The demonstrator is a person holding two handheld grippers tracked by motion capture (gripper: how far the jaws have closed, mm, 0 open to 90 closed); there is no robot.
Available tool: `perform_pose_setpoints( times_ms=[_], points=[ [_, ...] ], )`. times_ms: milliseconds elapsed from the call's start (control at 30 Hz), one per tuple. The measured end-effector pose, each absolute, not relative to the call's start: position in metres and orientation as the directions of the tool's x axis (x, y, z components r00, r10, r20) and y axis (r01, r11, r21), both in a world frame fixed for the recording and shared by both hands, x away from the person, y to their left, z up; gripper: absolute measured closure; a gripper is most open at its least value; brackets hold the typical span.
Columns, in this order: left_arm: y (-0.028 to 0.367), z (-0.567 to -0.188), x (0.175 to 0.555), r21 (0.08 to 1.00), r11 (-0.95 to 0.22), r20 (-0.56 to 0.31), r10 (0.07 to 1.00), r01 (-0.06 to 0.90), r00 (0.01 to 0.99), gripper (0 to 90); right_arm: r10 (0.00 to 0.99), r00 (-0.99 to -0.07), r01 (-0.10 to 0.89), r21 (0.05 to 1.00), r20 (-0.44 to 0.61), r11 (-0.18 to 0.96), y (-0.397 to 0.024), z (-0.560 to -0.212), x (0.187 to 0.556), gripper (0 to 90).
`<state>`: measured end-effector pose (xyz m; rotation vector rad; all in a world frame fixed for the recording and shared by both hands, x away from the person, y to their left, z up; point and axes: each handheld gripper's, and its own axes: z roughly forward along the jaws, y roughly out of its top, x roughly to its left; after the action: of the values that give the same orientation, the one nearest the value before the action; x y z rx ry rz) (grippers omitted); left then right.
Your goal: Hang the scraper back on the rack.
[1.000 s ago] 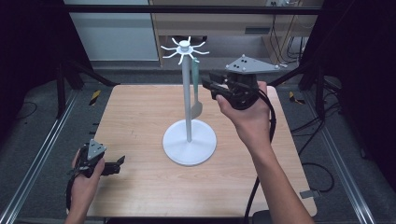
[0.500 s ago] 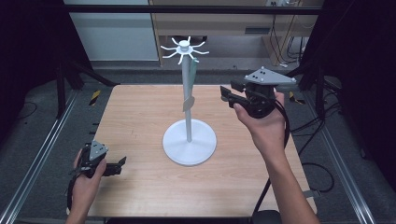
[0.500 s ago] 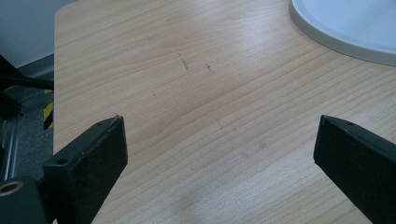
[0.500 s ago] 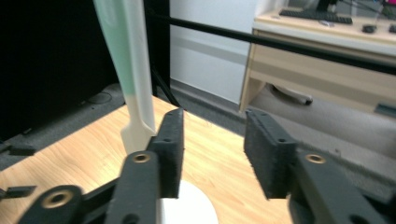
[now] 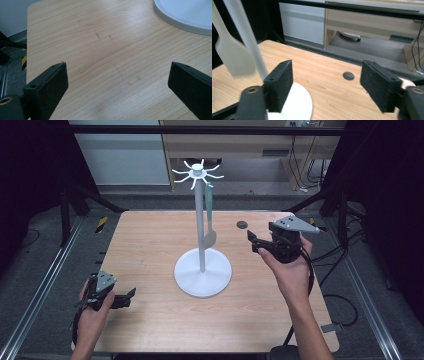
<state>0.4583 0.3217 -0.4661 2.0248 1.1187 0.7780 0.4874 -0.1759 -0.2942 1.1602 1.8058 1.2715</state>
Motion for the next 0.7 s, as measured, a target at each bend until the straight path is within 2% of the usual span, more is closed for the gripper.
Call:
perform_pose_setpoints(
  times_ms=[233,500,700],
  points=[
    [0.321,-0.467,0.459,0.789,-0.396,0.172,0.876,0.469,0.450,2.6,0.921,-0.389,0.320,0.941,0.027,0.107,-0.188,-0.333,0.490,11.3],
    [0.320,-0.467,0.458,0.790,-0.399,0.174,0.874,0.465,0.453,2.6,0.920,-0.386,0.376,0.922,0.067,0.090,-0.197,-0.378,0.488,9.0],
    [0.319,-0.467,0.460,0.790,-0.401,0.174,0.872,0.463,0.458,2.6,0.929,-0.364,0.417,0.905,0.074,0.091,-0.201,-0.396,0.489,8.8]
  ],
)
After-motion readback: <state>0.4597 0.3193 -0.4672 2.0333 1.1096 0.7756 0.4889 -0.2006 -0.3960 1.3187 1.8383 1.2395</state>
